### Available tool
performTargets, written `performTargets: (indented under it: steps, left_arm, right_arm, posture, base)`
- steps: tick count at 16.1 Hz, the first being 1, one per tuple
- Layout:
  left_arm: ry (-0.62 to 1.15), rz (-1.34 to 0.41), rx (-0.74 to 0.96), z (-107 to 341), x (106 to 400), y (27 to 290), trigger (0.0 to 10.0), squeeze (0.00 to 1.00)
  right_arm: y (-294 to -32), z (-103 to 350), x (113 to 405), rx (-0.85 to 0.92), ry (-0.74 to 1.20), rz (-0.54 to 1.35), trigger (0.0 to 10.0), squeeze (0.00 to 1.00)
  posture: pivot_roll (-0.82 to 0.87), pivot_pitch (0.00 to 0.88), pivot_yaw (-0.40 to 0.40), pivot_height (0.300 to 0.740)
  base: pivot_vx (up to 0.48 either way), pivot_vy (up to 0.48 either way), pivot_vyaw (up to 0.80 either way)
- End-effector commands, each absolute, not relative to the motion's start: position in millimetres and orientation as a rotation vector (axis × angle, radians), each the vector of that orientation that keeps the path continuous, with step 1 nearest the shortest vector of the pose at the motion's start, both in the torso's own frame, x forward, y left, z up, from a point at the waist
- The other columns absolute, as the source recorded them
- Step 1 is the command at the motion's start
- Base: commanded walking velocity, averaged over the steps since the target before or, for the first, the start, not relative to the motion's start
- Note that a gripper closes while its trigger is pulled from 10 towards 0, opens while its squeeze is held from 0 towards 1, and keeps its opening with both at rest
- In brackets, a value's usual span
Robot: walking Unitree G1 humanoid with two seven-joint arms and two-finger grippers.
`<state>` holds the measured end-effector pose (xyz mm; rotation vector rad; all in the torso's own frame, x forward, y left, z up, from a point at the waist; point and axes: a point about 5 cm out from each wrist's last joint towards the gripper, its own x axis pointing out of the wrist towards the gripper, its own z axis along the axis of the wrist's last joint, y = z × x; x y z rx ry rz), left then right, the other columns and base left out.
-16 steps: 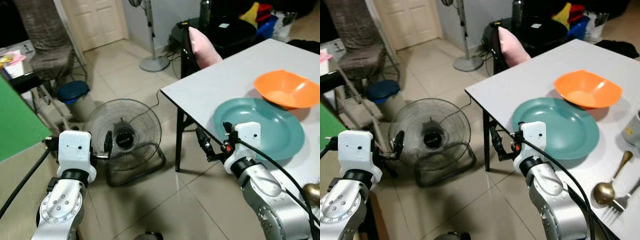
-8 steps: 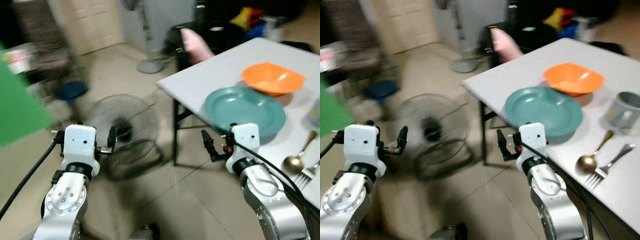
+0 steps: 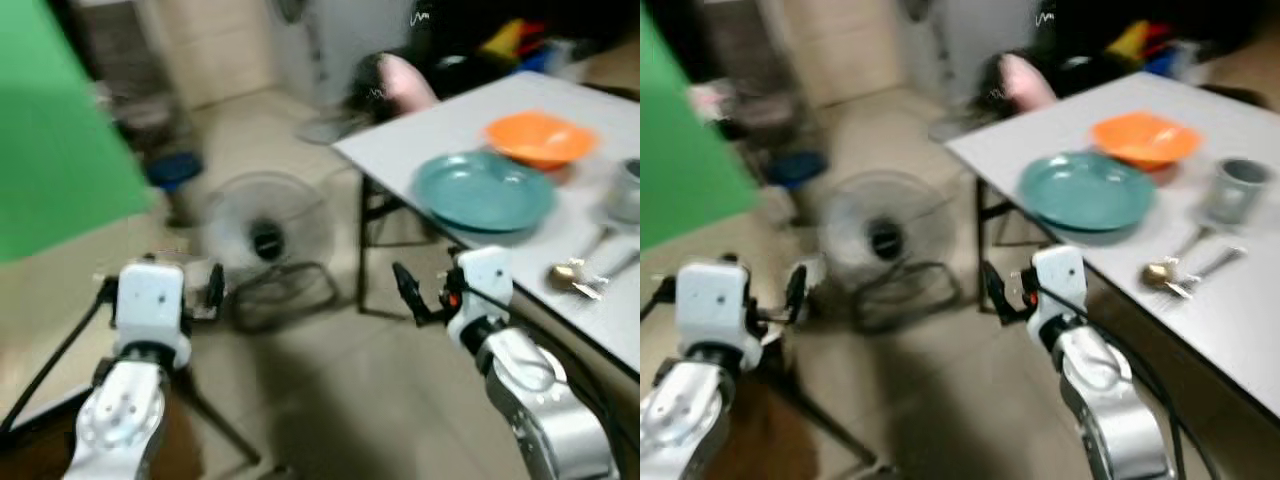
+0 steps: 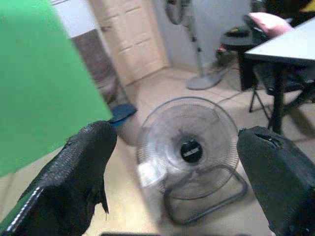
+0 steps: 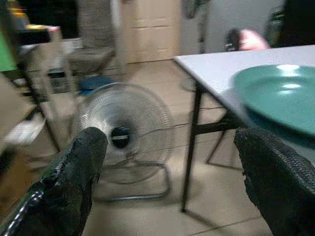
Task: Setting the table
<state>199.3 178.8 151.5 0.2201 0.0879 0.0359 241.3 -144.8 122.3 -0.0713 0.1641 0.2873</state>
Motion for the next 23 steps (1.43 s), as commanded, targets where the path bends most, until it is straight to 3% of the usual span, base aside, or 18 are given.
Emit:
performTargets:
  steps: [1,4,7,23]
  left_arm:
    - [0.07,0.053,0.225,158,201,184,10.0,0.0]
    - [0.051,0.075,0.277,160,201,191,10.0,0.0]
    - [0.053,0.086,0.285,161,199,195,10.0,0.0]
    - [0.045,0.082,0.289,166,201,202,10.0,0.0]
  right_arm:
    - [-141,127,244,-0.051,0.143,0.302,10.0,0.0]
    - [-142,127,247,-0.012,0.138,0.259,10.0,0.0]
    - [-142,125,248,0.071,0.15,0.232,10.0,0.0]
    - [-139,118,242,0.091,0.212,0.251,10.0,0.0]
  posture:
    - [-0.02,0.0,0.103,0.74]
    - [-0.01,0.0,0.1,0.74]
    - [0.0,0.0,0.1,0.74]
    - [0.01,0.0,0.08,0.74]
  base:
    - [0.0,0.0,0.8]
    - [0.0,0.0,0.8]
    - [0.0,0.0,0.0]
    - [0.0,0.324,0.0]
